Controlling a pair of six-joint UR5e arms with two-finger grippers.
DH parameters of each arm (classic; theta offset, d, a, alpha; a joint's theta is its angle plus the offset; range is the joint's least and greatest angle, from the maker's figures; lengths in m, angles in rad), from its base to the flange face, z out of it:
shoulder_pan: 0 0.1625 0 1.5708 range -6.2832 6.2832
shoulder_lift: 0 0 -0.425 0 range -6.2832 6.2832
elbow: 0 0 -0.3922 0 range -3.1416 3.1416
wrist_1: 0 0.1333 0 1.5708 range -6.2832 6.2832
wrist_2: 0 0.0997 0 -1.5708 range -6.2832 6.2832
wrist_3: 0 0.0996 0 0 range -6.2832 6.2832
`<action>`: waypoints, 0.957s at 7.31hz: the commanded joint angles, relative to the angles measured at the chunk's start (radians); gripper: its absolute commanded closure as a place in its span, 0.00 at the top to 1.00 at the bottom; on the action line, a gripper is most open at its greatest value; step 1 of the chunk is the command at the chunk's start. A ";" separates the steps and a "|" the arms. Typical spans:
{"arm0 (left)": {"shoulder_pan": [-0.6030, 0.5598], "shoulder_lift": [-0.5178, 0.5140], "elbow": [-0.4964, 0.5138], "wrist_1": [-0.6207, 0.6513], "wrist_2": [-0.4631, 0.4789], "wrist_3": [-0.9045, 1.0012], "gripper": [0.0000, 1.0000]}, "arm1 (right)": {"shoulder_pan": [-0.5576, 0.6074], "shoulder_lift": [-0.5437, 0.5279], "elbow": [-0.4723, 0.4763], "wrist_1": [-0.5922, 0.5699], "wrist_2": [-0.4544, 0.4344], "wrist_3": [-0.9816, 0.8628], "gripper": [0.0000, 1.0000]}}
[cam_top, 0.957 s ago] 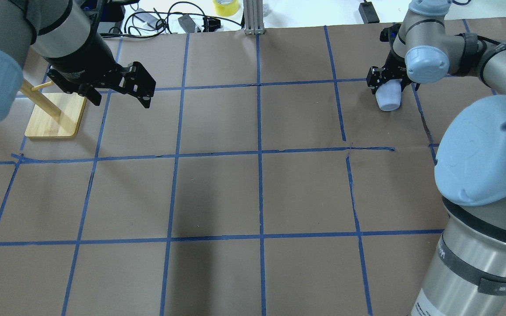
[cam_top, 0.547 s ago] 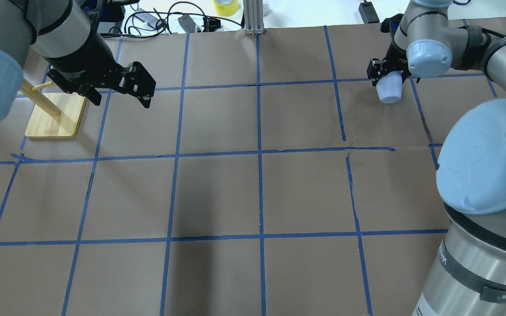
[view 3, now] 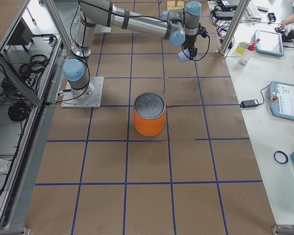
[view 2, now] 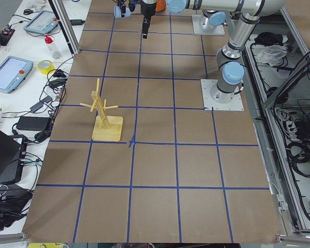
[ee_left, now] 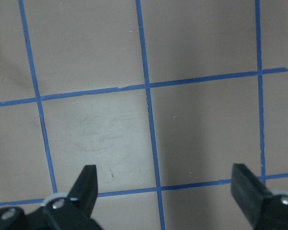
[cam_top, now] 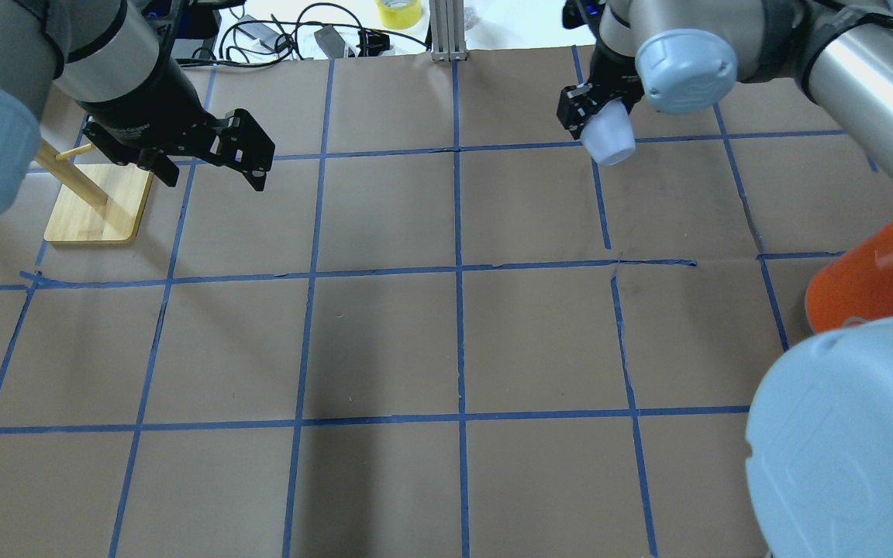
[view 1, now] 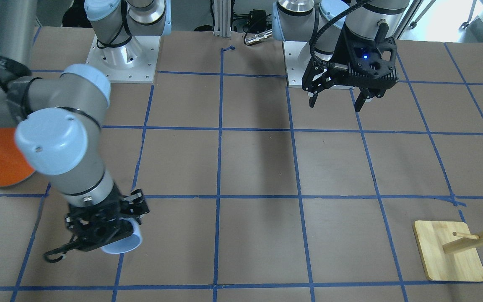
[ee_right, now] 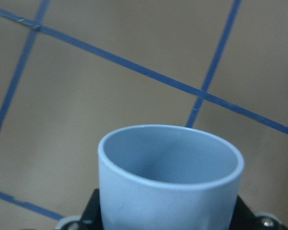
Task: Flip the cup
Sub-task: 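Lift the cup and carry it with the right gripper toward the left arm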
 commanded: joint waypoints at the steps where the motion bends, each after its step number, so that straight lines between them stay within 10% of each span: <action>1: 0.000 0.000 0.000 0.000 -0.002 0.000 1.00 | 0.149 -0.006 0.010 -0.072 0.007 -0.019 0.00; 7: 0.000 0.000 0.000 0.000 0.002 0.002 1.00 | 0.303 0.164 0.020 -0.200 0.002 -0.552 0.00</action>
